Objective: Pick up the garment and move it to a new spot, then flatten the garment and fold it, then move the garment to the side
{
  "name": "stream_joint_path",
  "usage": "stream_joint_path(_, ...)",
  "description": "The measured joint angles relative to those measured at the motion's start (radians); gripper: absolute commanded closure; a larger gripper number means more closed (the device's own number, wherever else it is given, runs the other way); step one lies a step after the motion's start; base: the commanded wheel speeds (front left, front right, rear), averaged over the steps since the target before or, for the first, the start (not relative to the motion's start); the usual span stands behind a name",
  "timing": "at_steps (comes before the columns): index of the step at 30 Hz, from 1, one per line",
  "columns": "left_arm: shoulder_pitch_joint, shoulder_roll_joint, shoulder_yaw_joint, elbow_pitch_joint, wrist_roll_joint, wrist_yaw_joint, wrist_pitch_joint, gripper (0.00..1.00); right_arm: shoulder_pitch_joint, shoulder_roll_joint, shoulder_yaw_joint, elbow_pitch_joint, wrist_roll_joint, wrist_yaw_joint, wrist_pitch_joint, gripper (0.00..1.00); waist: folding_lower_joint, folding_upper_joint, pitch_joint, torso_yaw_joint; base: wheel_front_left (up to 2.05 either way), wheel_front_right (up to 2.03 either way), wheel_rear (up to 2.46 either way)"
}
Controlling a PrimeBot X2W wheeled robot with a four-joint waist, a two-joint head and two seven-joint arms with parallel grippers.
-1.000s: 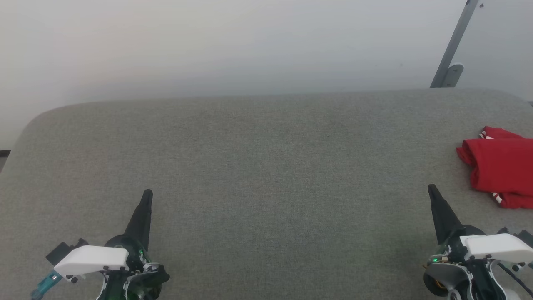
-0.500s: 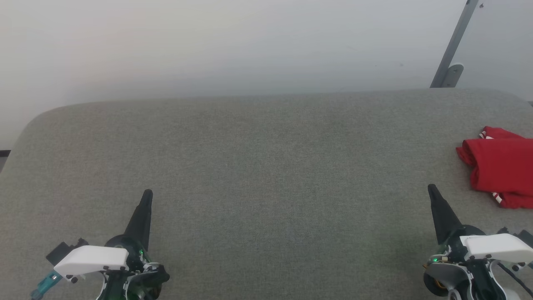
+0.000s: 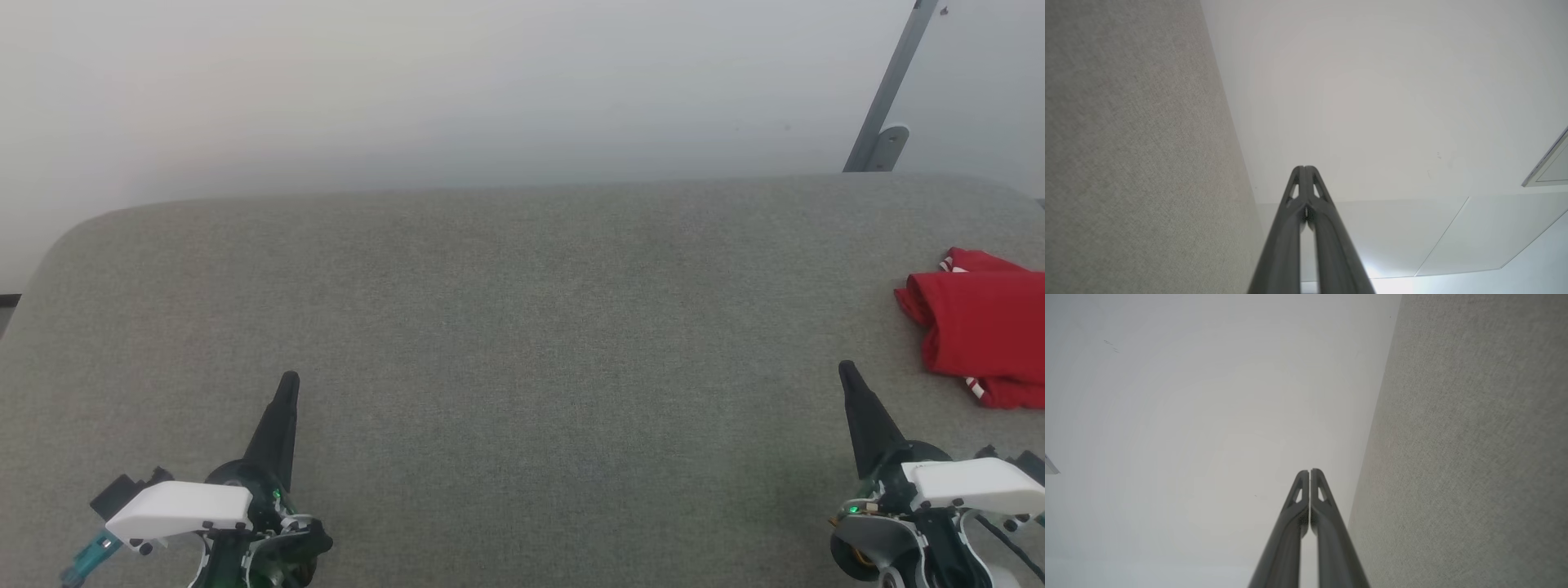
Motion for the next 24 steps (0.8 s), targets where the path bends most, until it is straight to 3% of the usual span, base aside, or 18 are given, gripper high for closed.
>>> stream_joint_path(24, 0.000, 0.000, 0.000, 0.000, 0.000, 0.000, 0.000, 1.00, 0.000, 0.000, 0.000, 0.000, 0.000, 0.000, 0.000, 1.00, 0.0000, 0.0000, 0.000, 0.000, 0.00, 0.00, 0.00)
